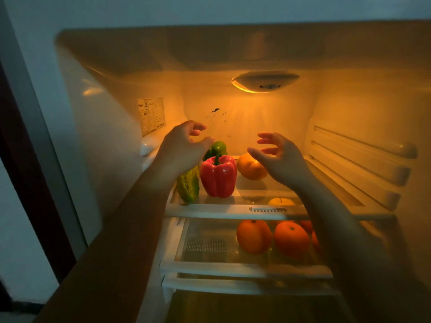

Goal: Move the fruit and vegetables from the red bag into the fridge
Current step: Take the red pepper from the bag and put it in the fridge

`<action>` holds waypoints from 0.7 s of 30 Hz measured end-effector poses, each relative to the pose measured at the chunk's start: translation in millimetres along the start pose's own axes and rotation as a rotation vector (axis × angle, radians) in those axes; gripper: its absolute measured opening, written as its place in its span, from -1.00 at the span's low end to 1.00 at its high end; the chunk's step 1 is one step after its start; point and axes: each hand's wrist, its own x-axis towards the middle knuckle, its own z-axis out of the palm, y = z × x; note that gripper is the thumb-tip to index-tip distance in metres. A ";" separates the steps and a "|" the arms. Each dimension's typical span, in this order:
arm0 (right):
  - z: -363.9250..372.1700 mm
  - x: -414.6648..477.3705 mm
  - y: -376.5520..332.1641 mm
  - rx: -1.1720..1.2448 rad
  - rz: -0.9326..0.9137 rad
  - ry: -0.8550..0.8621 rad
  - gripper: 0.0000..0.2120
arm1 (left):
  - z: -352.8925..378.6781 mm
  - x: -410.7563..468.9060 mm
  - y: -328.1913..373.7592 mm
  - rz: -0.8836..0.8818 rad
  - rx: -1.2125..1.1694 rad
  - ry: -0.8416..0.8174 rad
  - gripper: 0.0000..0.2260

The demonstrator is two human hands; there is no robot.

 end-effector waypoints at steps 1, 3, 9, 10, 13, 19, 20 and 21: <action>0.1 6.0 1.8 -0.007 0.007 -0.014 -0.48 | 1.0 7.7 1.6 -0.011 -0.004 -0.005 -0.69; 0.8 17.6 5.1 -0.028 0.006 -0.046 -0.50 | 3.5 22.9 4.1 -0.060 -0.033 -0.020 -0.69; 8.8 50.0 3.7 -0.055 -0.028 -0.177 -0.52 | 20.2 61.5 2.6 -0.186 -0.105 -0.110 -0.74; 9.9 55.4 3.1 -0.047 -0.020 -0.198 -0.52 | 23.9 65.4 1.1 -0.184 -0.080 -0.143 -0.73; 11.9 70.7 4.6 -0.059 -0.032 -0.260 -0.54 | 30.6 73.5 -10.3 -0.178 -0.002 -0.216 -0.68; 9.4 79.7 23.2 -0.041 -0.042 -0.267 -0.54 | 37.5 76.8 -39.9 -0.241 0.050 -0.267 -0.62; 8.2 79.0 27.1 -0.038 -0.038 -0.257 -0.54 | 39.1 76.5 -41.6 -0.246 0.061 -0.285 -0.60; 7.0 78.3 30.7 -0.032 -0.036 -0.239 -0.54 | 40.2 76.4 -42.5 -0.246 0.073 -0.303 -0.59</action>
